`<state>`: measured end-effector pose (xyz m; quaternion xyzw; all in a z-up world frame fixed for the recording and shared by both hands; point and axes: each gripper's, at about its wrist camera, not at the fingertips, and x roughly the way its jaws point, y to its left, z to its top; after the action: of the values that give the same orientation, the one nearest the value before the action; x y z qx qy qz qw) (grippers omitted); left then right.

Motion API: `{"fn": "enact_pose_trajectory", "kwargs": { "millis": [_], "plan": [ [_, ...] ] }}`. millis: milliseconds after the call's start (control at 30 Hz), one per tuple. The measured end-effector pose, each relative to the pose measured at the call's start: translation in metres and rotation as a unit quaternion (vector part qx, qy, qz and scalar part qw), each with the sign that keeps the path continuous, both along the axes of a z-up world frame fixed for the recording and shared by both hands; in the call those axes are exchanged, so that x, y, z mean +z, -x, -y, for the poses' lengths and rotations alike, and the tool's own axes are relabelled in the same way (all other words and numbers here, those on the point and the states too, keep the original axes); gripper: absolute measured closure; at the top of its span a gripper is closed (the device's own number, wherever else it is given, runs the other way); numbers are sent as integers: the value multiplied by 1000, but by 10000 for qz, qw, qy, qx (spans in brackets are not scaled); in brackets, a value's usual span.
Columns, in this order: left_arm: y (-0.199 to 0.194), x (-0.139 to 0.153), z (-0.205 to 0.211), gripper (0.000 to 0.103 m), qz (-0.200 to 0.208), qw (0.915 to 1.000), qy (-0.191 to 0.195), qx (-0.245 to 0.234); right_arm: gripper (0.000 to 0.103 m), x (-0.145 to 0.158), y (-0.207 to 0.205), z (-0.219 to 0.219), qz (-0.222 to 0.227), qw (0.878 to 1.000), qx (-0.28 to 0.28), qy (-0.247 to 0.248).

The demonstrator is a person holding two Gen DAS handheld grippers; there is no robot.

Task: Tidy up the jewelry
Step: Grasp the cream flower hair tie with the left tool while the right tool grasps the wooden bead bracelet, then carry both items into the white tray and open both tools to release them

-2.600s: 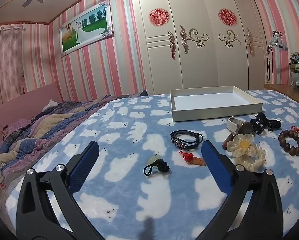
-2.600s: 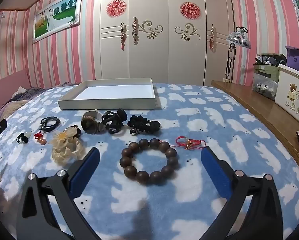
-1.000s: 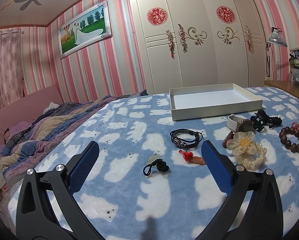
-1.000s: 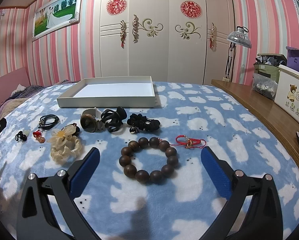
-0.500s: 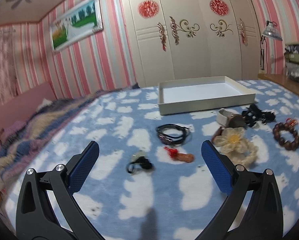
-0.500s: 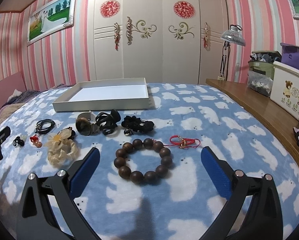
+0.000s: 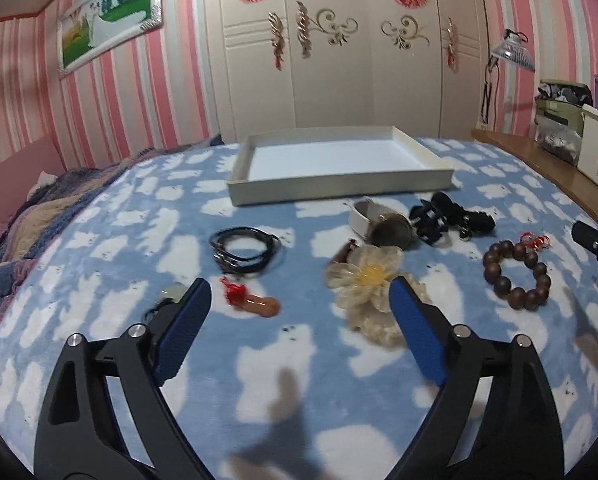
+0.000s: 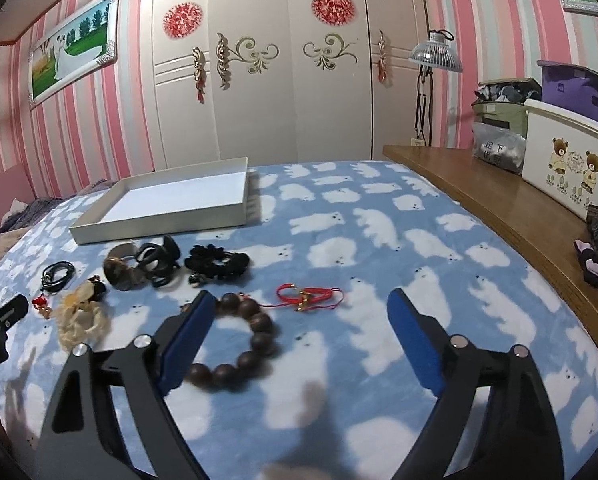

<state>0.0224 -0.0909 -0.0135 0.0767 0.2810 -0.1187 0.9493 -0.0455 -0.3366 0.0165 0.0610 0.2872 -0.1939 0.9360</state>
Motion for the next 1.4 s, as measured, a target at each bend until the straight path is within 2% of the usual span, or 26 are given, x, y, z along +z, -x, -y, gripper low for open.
{"fn": "enact_pose_trajectory", "kwargs": {
  "millis": [100,200,367,433,567,667,733,833,900,967,1000,1067,1100,1200,1400],
  "plan": [
    [-3,-5,10,16,-158,9998,-59,-66,15,-2,-10,14,-42,9999,20,-151],
    [-7,-7,18,18,-310,9995,-47,-80,22,-6,-19,25,-118,9988,10,-467],
    [-15,-16,27,23,-571,9981,-225,-42,31,-18,-24,11,-464,9967,276,-603],
    [-23,-19,28,28,-681,9975,-161,-18,35,-24,-29,2,-643,9955,411,-557],
    [-39,-19,30,29,-765,9971,-44,27,41,-31,-38,2,-855,9934,465,-605],
    [-49,-28,35,43,-1046,9944,-98,-65,46,-36,-45,1,-1035,9911,517,-665],
    [-55,-42,41,55,-1421,9894,-218,-215,47,-40,-49,0,-1134,9896,555,-691],
    [-55,-45,48,55,-1461,9882,-363,-300,47,-47,-56,1,-1307,9858,558,-897],
    [-55,-46,50,56,-1476,9878,-358,-331,55,-51,-60,-1,-1436,9837,574,-916],
    [-56,-46,48,61,-1502,9877,-226,-379,67,-53,-62,-3,-1500,9837,516,-848],
    [-56,-47,47,70,-1507,9876,-145,-412,69,-53,-62,-3,-1509,9838,499,-831],
    [-58,-46,45,77,-1527,9872,2,-469,79,-53,-62,-3,-1500,9838,516,-831],
    [-59,-45,43,86,-1540,9869,71,-482,80,-52,-60,-4,-1491,9840,510,-826],
    [-59,-44,34,95,-1573,9857,382,-467,83,-50,-55,-5,-1402,9855,484,-828],
    [-45,-35,18,97,-1368,9868,715,-492,84,-38,-38,-10,-1026,9901,496,-822]
  ]
}}
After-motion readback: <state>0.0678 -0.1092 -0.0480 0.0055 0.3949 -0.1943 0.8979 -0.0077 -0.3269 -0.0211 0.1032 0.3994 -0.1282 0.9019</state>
